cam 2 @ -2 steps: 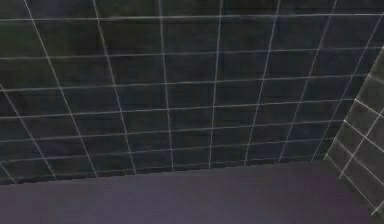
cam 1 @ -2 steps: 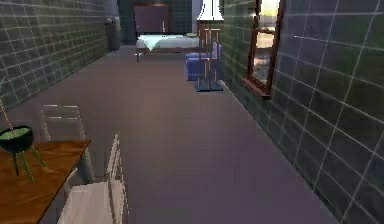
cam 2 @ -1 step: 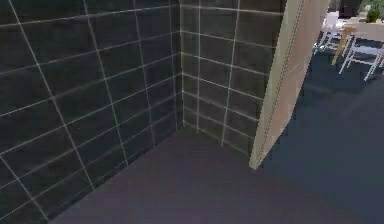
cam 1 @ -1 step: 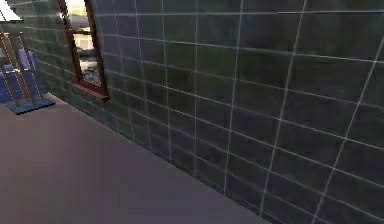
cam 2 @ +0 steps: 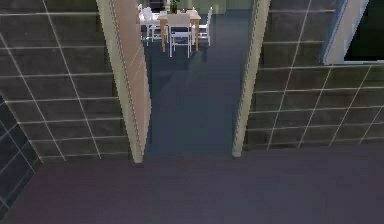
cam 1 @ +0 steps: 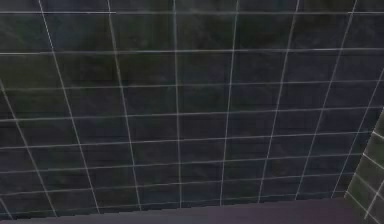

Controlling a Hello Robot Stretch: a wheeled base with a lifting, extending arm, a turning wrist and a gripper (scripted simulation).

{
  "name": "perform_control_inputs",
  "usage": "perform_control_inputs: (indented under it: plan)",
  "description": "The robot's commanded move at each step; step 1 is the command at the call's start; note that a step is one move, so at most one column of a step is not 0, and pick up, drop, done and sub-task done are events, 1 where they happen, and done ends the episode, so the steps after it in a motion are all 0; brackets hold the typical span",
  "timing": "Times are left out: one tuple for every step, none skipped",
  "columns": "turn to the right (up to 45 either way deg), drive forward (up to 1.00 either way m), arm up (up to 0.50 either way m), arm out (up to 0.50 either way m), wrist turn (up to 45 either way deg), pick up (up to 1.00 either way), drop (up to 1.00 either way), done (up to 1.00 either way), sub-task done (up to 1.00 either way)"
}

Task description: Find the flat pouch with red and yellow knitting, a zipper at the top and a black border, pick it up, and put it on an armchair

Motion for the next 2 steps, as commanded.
perform_control_inputs:
  plan:
    - [15.0,0.0,0.0,0.0,0.0,0.0,0.0,0.0,0.0]
    - [0.0,0.25,0.0,0.0,0.0,0.0,0.0,0.0,0.0]
